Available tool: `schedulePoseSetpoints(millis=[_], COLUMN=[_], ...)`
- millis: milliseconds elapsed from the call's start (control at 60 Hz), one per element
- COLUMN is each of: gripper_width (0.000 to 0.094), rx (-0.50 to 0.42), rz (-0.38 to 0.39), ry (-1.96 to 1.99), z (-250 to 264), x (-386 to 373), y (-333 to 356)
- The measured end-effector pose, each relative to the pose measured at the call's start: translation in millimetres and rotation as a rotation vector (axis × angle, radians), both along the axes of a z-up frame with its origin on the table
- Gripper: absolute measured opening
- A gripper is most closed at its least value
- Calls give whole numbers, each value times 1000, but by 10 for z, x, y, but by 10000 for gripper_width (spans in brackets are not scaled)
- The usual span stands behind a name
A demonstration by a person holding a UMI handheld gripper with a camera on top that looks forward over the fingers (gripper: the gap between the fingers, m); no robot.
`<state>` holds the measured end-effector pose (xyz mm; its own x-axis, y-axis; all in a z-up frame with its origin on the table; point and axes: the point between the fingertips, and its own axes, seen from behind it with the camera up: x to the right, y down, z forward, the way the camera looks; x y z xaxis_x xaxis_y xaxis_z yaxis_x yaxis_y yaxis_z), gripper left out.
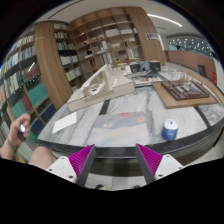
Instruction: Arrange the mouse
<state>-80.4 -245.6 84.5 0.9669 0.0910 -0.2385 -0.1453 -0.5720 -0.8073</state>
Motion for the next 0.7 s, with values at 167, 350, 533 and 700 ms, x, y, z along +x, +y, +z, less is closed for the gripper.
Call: schedulePoseSetpoints(millis=[167,350,533,700], gripper_width=[820,819,807,596], rx=[-4,-45,-73,-18], rz=[-94,-164,-202,-263], ry=[-114,-172,-177,-233], z=[-146,-580,-963,-984], x=[953,1705,1987,2173], y=[248,701,1091,1441])
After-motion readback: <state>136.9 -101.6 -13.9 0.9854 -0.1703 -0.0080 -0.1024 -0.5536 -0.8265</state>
